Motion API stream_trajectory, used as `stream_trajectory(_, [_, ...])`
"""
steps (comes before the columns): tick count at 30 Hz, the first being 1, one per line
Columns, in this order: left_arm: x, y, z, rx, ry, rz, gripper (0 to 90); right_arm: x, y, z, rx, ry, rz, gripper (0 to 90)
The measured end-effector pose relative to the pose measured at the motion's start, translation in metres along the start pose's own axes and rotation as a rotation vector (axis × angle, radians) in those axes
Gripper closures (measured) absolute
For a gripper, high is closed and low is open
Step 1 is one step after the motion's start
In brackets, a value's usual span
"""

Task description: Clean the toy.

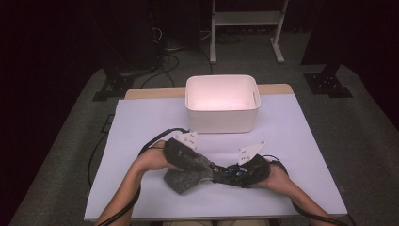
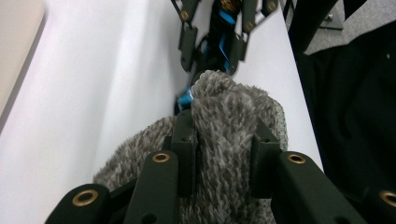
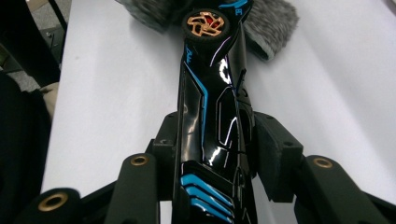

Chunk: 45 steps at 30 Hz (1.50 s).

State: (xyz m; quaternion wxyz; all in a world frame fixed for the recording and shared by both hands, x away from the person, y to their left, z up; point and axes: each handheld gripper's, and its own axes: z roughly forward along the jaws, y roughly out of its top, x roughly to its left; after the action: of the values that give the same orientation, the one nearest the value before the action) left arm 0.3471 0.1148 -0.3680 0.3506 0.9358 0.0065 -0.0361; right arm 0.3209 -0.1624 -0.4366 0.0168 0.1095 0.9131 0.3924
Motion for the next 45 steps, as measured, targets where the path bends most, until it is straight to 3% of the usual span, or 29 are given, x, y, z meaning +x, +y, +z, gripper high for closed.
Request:
stream_trajectory(4, [-0.004,-0.017,-0.016,0.012,0.029,-0.03,69.7,-0.001,0.016,0.016,0.004,0.035,-0.033,55.6])
stream_trajectory(7, [-0.005,-0.024,-0.021,-0.014,0.023,-0.042,69.0,0.0,0.031,0.03,0.017,0.053,-0.071,55.5])
stream_trajectory(9, [-0.007,-0.025,-0.019,-0.031,0.013,-0.046,69.0,-0.001,0.04,0.038,0.024,0.069,-0.087,55.5])
stream_trajectory(14, [-0.005,-0.023,-0.009,-0.017,0.004,-0.036,69.0,-0.001,0.052,0.051,0.024,0.083,-0.103,55.4])
stream_trajectory(17, [-0.003,-0.025,-0.006,-0.03,-0.011,-0.032,70.5,-0.001,0.051,0.05,0.022,0.083,-0.104,54.2])
stream_trajectory(19, [-0.003,-0.026,-0.006,-0.034,-0.011,-0.033,70.5,0.0,0.049,0.047,0.016,0.073,-0.111,45.7])
stream_trajectory(22, [-0.005,-0.026,-0.007,-0.033,-0.003,-0.029,70.3,0.001,0.04,0.038,0.015,0.049,-0.088,40.2])
stream_trajectory(30, [-0.006,-0.006,-0.008,-0.021,0.014,0.021,70.4,0.002,0.017,0.016,-0.022,0.011,-0.032,50.3])
stream_trajectory(33, [-0.004,0.005,0.0,-0.022,0.007,0.035,70.7,0.002,0.015,0.013,-0.042,0.03,-0.022,63.3])
stream_trajectory(35, [-0.004,0.011,0.011,-0.014,-0.016,0.046,70.5,0.004,0.015,0.014,-0.048,0.029,-0.022,64.0])
stream_trajectory(38, [-0.007,0.017,0.027,0.042,-0.012,0.068,66.7,0.006,0.013,0.016,-0.058,0.021,-0.025,63.9])
stream_trajectory(45, [-0.015,0.02,0.035,0.042,0.086,0.114,52.8,0.005,0.011,0.016,-0.066,0.022,-0.009,63.7])
